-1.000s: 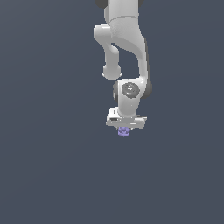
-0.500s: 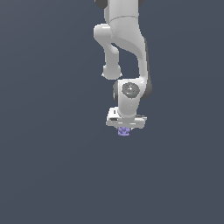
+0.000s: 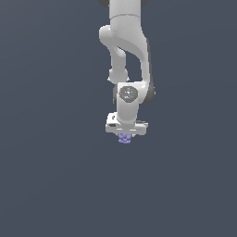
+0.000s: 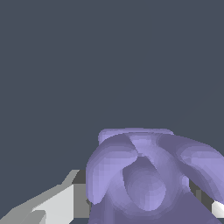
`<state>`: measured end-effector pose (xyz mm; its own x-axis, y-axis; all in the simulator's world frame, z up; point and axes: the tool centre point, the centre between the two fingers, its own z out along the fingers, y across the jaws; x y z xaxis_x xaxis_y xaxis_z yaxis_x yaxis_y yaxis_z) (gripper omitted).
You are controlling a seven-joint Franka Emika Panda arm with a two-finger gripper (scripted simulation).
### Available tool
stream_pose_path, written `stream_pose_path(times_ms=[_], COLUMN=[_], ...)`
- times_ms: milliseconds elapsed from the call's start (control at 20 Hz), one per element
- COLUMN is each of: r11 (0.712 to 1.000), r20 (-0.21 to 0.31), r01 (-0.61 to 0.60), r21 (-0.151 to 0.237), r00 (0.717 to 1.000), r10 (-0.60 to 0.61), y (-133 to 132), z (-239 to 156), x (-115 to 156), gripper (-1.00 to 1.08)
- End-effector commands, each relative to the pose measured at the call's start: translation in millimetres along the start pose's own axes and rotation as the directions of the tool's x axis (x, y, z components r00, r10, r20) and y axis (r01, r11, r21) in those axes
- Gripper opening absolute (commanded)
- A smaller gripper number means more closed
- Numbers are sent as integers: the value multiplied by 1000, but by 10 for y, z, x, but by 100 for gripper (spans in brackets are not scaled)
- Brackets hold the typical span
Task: Pick up the object and move it to a goal position.
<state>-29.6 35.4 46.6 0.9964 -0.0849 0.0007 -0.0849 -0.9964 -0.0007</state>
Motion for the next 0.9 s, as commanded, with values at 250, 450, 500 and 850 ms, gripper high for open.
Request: stream_pose_path(times_ms=[250, 450, 500, 850], r11=[1000, 1000, 1000, 1000], r20=[-1, 0, 0, 0], r01=[-1, -2, -2, -2], r21=[0, 0, 0, 0], r00=[1000, 1000, 1000, 1000], r10=[1, 2, 2, 2], y=[750, 1279, 1411, 2214], z=[-141, -238, -263, -415], x=[55, 99, 111, 195], gripper=[-100, -100, -100, -100])
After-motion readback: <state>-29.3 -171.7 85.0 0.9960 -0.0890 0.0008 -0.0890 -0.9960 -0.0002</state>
